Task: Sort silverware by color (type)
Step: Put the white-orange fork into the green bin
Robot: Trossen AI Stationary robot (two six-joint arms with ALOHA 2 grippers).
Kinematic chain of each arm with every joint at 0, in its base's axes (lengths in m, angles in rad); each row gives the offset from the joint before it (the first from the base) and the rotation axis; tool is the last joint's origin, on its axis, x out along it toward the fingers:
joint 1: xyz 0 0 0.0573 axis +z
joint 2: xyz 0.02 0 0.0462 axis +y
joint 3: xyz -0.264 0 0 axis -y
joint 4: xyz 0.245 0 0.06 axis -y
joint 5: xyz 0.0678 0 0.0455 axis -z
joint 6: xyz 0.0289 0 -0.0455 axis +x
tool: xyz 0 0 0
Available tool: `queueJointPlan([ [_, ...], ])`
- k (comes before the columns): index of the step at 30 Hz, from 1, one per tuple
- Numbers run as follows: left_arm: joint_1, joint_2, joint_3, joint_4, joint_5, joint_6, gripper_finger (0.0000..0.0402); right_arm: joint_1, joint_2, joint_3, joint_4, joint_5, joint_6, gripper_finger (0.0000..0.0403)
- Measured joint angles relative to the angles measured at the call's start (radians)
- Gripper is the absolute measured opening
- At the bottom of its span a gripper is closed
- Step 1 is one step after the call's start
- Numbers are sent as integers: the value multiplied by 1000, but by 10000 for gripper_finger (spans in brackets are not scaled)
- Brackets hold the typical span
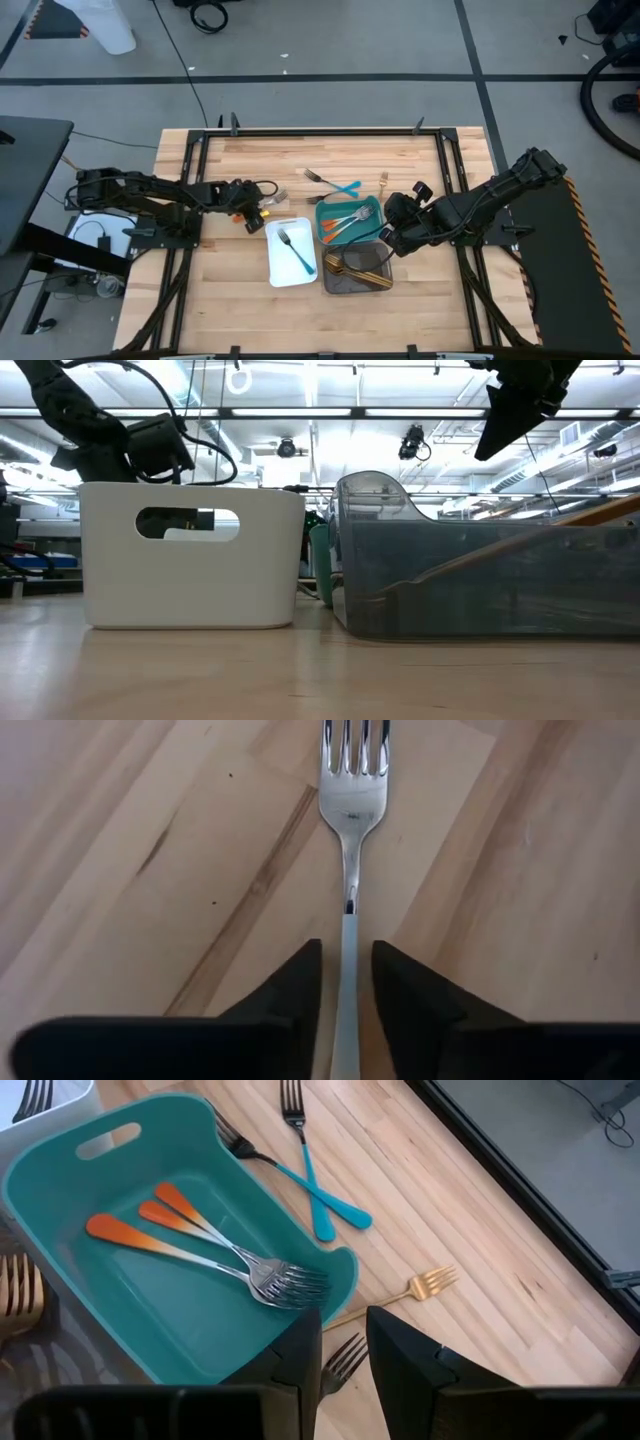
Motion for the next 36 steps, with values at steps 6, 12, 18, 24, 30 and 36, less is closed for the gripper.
queueJointPlan([
  [6,0,-1,2,-32,-3,-25,19,0,0,0,1,-4,0,93],
  [12,0,-3,3,-40,-9,-52,17,0,0,0,1,-4,0,93],
  [18,0,-13,77,-109,-12,-25,16,0,0,0,1,-5,0,93],
  [24,-2,-11,185,-188,-28,20,13,0,0,0,1,-5,0,93],
  [30,-2,-1,294,-233,-30,81,13,0,0,0,1,-5,0,93],
  [36,-2,69,395,-256,-30,142,13,0,0,0,1,-9,0,93],
])
